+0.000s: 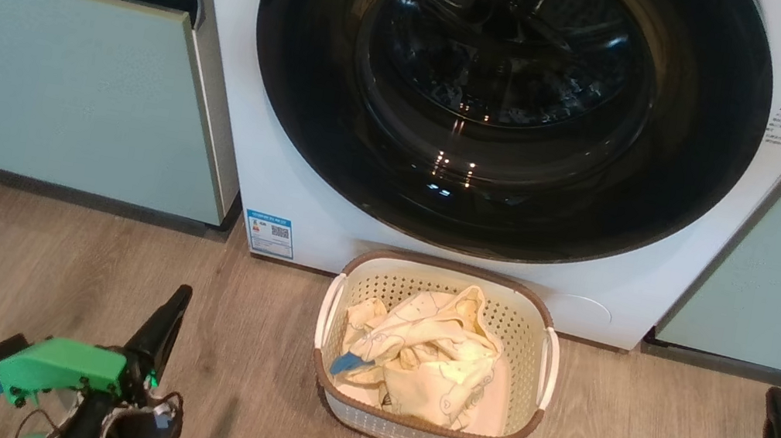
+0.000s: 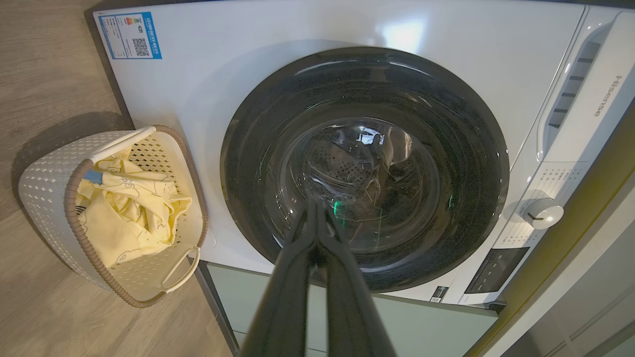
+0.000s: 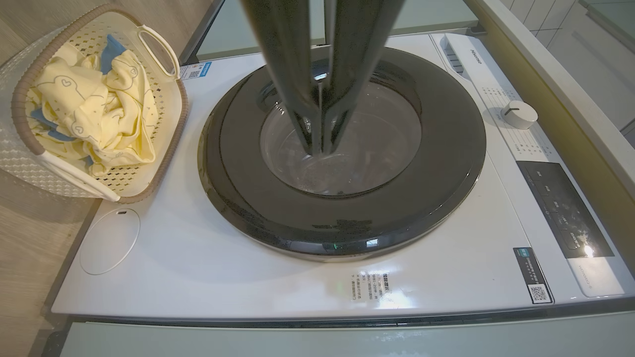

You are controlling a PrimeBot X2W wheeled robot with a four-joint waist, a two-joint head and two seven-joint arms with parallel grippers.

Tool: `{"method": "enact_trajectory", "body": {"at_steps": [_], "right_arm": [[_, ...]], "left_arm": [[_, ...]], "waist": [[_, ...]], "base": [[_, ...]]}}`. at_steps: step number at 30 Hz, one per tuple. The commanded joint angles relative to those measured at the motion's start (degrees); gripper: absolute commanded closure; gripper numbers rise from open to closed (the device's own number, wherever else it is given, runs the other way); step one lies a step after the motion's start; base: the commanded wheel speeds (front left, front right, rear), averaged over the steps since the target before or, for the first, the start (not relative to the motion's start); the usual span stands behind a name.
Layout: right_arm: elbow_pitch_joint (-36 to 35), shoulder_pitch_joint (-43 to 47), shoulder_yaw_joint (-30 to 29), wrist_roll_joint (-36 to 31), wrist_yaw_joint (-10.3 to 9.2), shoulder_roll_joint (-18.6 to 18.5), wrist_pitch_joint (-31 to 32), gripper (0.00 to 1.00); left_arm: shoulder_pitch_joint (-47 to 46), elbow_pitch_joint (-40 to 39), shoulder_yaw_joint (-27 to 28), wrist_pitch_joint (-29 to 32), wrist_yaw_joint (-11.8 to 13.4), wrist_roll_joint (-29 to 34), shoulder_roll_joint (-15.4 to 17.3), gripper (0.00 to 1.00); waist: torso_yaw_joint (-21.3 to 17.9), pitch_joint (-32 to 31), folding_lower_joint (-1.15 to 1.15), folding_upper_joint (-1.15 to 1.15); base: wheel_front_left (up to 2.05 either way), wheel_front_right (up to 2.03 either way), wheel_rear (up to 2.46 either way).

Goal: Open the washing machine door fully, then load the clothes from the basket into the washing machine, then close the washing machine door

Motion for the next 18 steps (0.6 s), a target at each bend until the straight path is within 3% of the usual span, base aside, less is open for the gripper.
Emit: {"method": "enact_trajectory", "body": {"at_steps": [1, 18], "right_arm": [[-1.8, -3.2, 0.9, -0.5, -0.16, -0.5, 0.3, 1.0], [-1.8, -3.2, 0.9, -0.5, -0.16, -0.5, 0.3, 1.0]], "left_arm": [[-3.2, -1.6, 1.8, 0.4, -0.2, 0.5, 0.4, 1.0], [-3.2, -1.6, 1.8, 0.4, -0.2, 0.5, 0.4, 1.0]], "waist": [[0.0, 0.0, 0.0, 0.0], [0.0, 0.0, 0.0, 0.0]], "base": [[0.0, 0.0, 0.0], [0.0, 0.0, 0.0]]}}
